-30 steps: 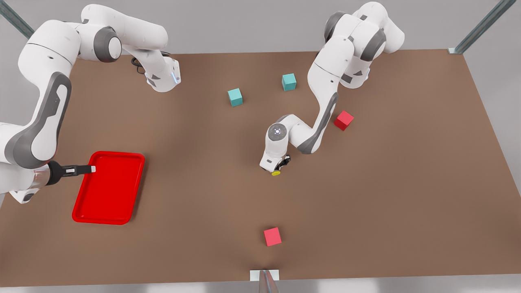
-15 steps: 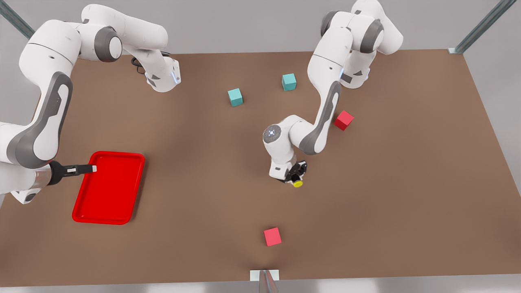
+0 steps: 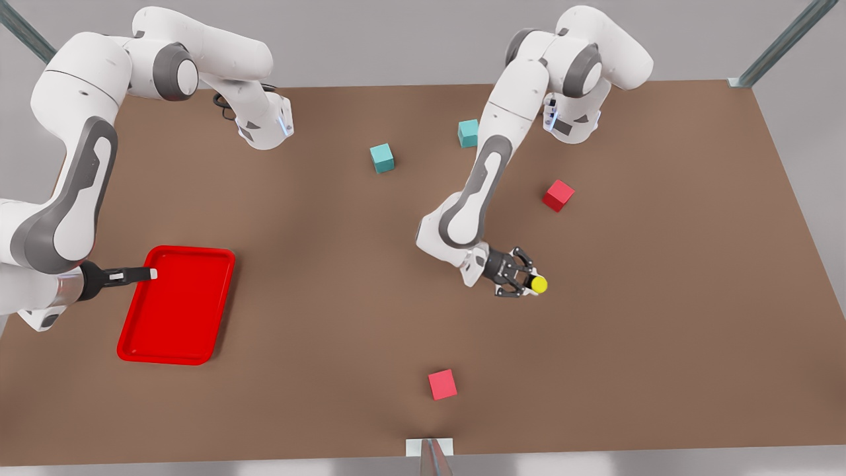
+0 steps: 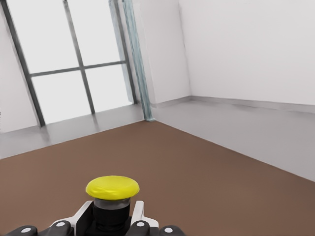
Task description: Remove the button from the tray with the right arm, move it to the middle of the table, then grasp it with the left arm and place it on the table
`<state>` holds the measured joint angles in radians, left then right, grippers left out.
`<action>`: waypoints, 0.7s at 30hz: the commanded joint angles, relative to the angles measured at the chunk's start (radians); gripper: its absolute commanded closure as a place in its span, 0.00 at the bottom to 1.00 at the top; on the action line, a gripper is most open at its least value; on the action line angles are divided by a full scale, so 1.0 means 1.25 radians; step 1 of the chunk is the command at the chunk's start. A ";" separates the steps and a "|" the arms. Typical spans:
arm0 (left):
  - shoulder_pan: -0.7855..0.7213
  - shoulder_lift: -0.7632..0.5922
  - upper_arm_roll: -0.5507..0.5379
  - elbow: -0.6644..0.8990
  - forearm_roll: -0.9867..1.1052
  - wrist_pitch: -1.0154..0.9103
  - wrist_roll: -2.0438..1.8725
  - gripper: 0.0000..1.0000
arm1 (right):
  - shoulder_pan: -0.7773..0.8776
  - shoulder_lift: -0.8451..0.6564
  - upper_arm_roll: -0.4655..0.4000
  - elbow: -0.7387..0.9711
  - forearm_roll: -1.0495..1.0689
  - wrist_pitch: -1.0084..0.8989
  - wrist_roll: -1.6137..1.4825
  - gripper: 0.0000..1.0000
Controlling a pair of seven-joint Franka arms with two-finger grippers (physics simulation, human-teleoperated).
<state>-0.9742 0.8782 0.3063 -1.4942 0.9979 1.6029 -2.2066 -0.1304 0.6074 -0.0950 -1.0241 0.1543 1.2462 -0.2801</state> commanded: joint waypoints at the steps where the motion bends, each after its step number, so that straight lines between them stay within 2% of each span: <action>1: 0.001 0.023 0.000 0.000 0.057 -0.056 -0.846 0.51 | -0.002 -0.001 0.000 0.001 -0.002 -0.001 -0.009 0.00; 4: 0.003 0.055 -0.001 0.000 0.064 -0.043 -0.844 0.51 | -0.011 -0.005 0.000 0.001 -0.008 -0.005 -0.025 0.00; 5: 0.003 0.061 -0.001 0.000 0.062 -0.042 -0.845 0.51 | -0.024 -0.006 0.000 0.001 -0.034 -0.016 -0.133 0.00; 7: 0.004 0.087 -0.001 0.000 0.055 -0.023 -0.846 0.51 | -0.005 -0.006 0.000 -0.015 -0.065 -0.013 -0.148 0.00; 8: 0.004 0.101 -0.001 0.000 0.058 -0.023 -0.846 0.51 | -0.006 -0.043 0.000 -0.072 -0.066 0.024 -0.149 0.00; 10: 0.004 0.115 -0.002 -0.001 0.062 -0.013 -0.838 0.51 | -0.005 -0.183 0.001 -0.276 -0.080 0.160 -0.155 0.00; 11: 0.003 0.117 -0.002 -0.002 0.063 -0.009 -0.821 0.51 | -0.005 -0.288 0.005 -0.415 -0.085 0.253 -0.161 0.00; 12: -0.001 0.117 -0.002 -0.004 0.056 -0.012 -0.685 0.51 | -0.006 -0.372 0.028 -0.467 -0.112 0.262 -0.159 0.00; 14: 0.000 0.117 -0.004 -0.011 0.048 -0.012 -0.456 0.51 | -0.005 -0.394 0.066 -0.451 -0.132 0.256 -0.155 0.00; 18: 0.001 0.123 -0.005 -0.013 0.034 -0.015 -0.278 0.51 | -0.005 -0.395 0.069 -0.413 -0.132 0.254 -0.156 0.00; 21: 0.001 0.134 -0.006 -0.018 0.034 -0.023 -0.159 0.51 | -0.005 -0.407 0.125 -0.412 -0.188 0.219 -0.150 0.00</action>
<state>-0.9725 1.0446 0.2988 -1.5167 1.0420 1.5809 -2.6478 -0.1555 0.1004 0.0432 -1.5420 -0.0383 1.5143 -0.3994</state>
